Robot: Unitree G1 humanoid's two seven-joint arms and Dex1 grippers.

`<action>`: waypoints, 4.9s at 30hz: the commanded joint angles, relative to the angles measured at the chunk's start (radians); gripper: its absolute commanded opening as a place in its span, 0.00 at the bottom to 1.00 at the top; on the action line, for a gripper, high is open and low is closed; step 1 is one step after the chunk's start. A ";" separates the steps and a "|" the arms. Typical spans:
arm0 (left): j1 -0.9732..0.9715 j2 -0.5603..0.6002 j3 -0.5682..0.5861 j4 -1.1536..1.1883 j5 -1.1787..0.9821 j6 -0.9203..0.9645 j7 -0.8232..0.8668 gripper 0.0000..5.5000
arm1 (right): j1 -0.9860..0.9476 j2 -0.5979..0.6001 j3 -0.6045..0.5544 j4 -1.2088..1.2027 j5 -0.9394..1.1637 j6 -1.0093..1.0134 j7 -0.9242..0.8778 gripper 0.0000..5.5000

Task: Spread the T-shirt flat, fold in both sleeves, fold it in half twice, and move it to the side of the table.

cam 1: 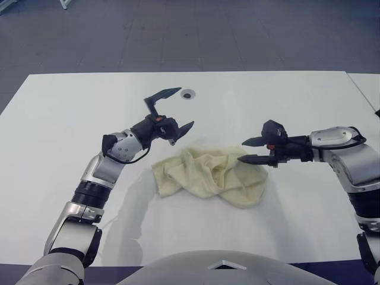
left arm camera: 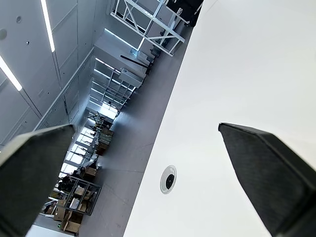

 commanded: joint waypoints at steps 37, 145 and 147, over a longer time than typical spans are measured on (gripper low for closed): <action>0.000 0.021 -0.008 -0.002 -0.026 0.014 -0.073 0.98 | -0.022 0.030 0.026 0.007 0.009 0.036 0.050 0.00; 0.056 0.063 0.029 -0.059 -0.079 0.043 -0.120 0.98 | 0.271 -0.142 -0.078 -0.438 -0.194 -0.180 -0.148 0.00; 0.030 0.060 0.073 -0.097 -0.189 0.124 -0.163 0.98 | 0.254 -0.130 -0.160 -0.468 -0.124 -0.129 -0.157 0.00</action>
